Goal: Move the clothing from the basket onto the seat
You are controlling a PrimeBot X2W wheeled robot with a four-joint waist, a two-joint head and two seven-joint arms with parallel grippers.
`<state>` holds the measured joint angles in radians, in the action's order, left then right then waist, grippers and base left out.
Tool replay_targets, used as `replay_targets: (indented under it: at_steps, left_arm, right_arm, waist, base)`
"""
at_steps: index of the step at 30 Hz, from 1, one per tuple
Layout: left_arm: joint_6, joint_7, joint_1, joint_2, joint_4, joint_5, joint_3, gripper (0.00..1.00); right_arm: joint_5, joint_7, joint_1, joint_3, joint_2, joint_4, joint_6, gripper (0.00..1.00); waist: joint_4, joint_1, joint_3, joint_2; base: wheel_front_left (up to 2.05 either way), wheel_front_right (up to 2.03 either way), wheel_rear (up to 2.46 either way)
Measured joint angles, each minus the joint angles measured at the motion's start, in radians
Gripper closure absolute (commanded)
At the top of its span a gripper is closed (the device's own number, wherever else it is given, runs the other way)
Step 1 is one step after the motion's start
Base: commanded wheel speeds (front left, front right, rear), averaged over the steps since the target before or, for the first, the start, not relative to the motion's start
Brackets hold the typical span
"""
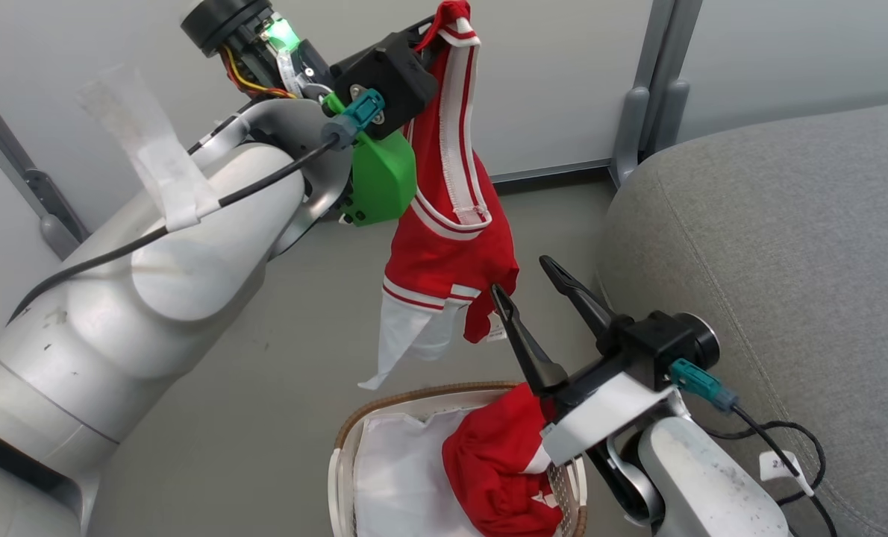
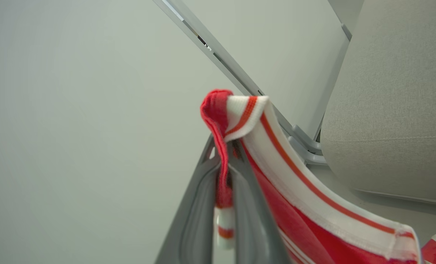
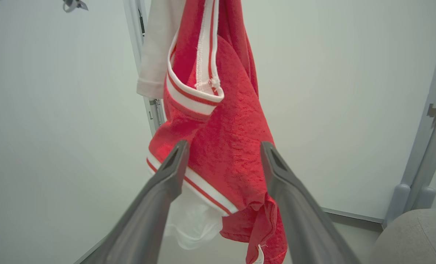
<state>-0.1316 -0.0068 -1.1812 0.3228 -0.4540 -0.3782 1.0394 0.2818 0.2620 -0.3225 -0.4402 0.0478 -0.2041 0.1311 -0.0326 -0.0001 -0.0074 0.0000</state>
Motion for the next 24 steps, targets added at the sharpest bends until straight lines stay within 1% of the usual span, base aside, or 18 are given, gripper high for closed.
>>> replay_targets:
  at_steps: [10, 18, 19, 20, 22, 24]
  left_arm:
    - [0.0, -0.012, -0.022, -0.064, -0.023, -0.021, 0.039, 1.0]
    - [0.0, -0.025, -0.032, -0.092, -0.035, -0.044, 0.065, 1.0]
    - [0.0, -0.026, -0.032, -0.094, -0.036, -0.046, 0.067, 1.0]
    - [0.0, -0.026, -0.032, -0.097, -0.037, -0.051, 0.07, 1.0]
    - [0.0, -0.03, -0.032, -0.103, -0.038, -0.054, 0.076, 1.0]
    - [0.0, -0.03, -0.032, -0.107, -0.039, -0.063, 0.081, 1.0]
  right_arm:
    - [0.123, 0.0, -0.128, -0.122, 0.001, -0.159, 0.0, 0.0]
    - [0.218, 0.0, -0.187, -0.166, 0.001, -0.206, 0.0, 0.0]
    - [0.221, 0.0, -0.192, -0.166, 0.0, -0.21, 0.0, 0.12]
    - [0.222, 0.0, -0.198, -0.163, 0.0, -0.218, 0.0, 0.59]
    - [0.228, 0.0, -0.206, -0.157, 0.001, -0.229, 0.0, 1.0]
    - [0.228, 0.0, -0.212, -0.153, 0.001, -0.236, 0.0, 1.0]
  waist:
    - [0.04, 0.0, -0.004, 0.0]
    - [0.068, 0.0, -0.017, 0.0]
    - [0.07, 0.0, -0.019, 0.0]
    - [0.072, 0.0, -0.021, 0.0]
    - [0.077, 0.0, -0.024, 0.0]
    - [0.081, 0.0, -0.028, 0.0]
  base:
    - [0.0, 0.0, 0.0]
    - [0.0, 0.0, 0.0]
    - [0.0, 0.0, 0.0]
    - [0.0, 0.0, 0.0]
    - [0.0, 0.0, 0.0]
    - [0.0, 0.0, 0.0]
